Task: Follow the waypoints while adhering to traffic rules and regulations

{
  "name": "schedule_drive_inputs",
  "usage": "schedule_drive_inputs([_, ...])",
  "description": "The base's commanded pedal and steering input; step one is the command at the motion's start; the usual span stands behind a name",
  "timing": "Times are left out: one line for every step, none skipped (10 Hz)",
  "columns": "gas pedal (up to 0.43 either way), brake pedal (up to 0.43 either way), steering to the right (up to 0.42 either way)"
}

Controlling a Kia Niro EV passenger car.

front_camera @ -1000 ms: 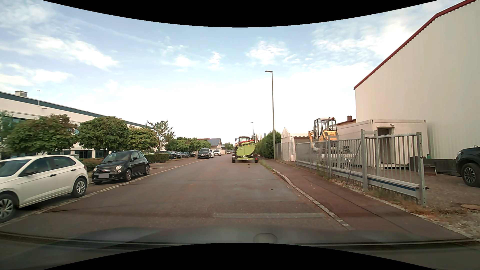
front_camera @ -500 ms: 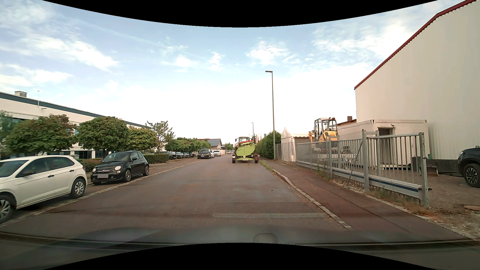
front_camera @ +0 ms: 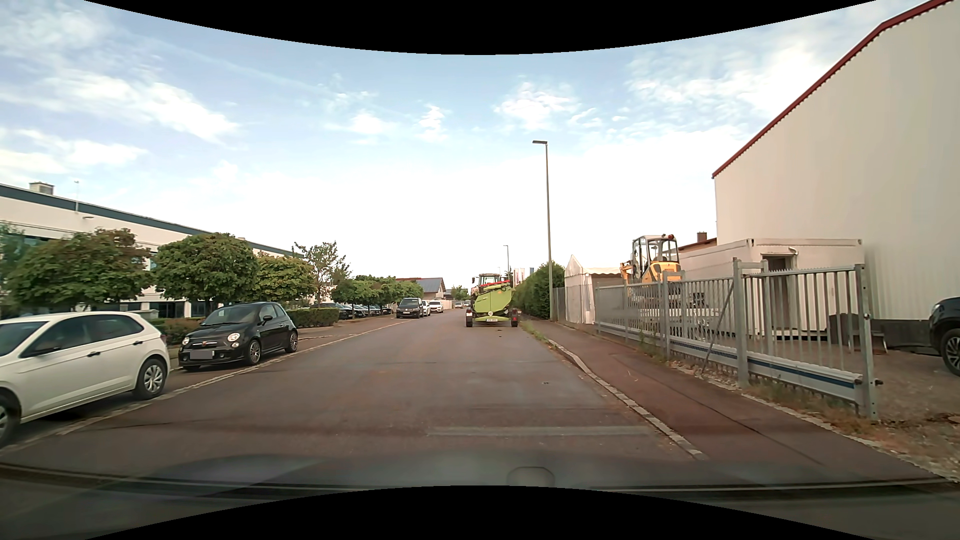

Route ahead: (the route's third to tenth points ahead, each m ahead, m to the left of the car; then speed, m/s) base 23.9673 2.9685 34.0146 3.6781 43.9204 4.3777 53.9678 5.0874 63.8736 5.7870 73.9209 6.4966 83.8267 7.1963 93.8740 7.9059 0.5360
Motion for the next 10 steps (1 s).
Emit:
schedule_drive_inputs([0.079, 0.0, -0.162])
schedule_drive_inputs([0.079, 0.0, -0.182])
schedule_drive_inputs([0.079, 0.0, -0.209])
schedule_drive_inputs([0.079, 0.0, -0.234])
schedule_drive_inputs([0.079, 0.0, -0.251])
schedule_drive_inputs([0.11, 0.0, -0.263])
schedule_drive_inputs([0.138, 0.0, -0.268])
schedule_drive_inputs([0.138, 0.0, -0.273])
schedule_drive_inputs([0.15, 0.0, -0.277])
schedule_drive_inputs([0.15, 0.0, -0.278])
